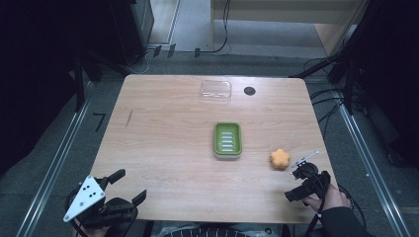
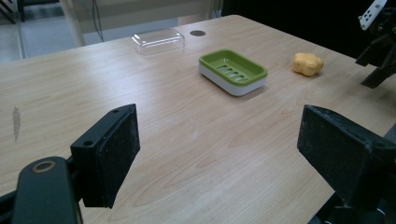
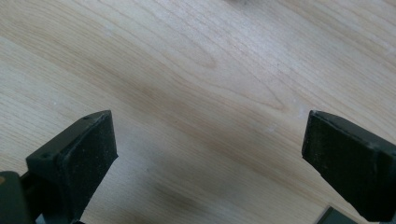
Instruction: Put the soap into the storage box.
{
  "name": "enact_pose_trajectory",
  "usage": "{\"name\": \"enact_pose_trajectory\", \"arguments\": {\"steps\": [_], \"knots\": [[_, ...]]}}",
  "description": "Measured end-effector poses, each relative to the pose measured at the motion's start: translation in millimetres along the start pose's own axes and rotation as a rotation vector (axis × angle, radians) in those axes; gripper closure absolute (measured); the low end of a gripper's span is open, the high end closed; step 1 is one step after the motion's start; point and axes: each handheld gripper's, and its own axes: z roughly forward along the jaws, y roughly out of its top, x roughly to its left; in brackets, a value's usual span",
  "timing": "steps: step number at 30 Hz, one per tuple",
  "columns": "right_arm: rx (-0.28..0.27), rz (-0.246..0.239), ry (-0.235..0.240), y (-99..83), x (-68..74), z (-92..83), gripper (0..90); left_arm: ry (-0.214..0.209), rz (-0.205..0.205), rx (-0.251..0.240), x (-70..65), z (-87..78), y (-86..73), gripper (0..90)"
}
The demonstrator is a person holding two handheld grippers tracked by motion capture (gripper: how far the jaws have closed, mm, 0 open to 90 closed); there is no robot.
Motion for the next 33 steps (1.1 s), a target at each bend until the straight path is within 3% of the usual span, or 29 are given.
{"name": "enact_pose_trajectory", "arguments": {"steps": [11, 19, 23, 33], "knots": [[-0.010, -0.023, -0.005, 5.5, 2.5, 0.8, 3.6, -0.018, 0.008, 0.019, 1.9, 9.9, 3.8, 13.6], [-0.034, -0.027, 0.000, 8.0, 2.2, -1.1, 3.6, 0.005, 0.005, 0.050, 3.2, 24.3, 8.8, 13.6], [-0.038, -0.029, -0.001, 9.6, 3.1, -1.1, 3.5, -0.004, 0.021, 0.065, 2.8, 32.8, 11.2, 13.5], [-0.069, -0.039, 0.007, 15.5, 1.7, -3.4, 3.5, -0.012, 0.017, 0.073, 5.6, 41.5, 13.2, 13.6]]}}
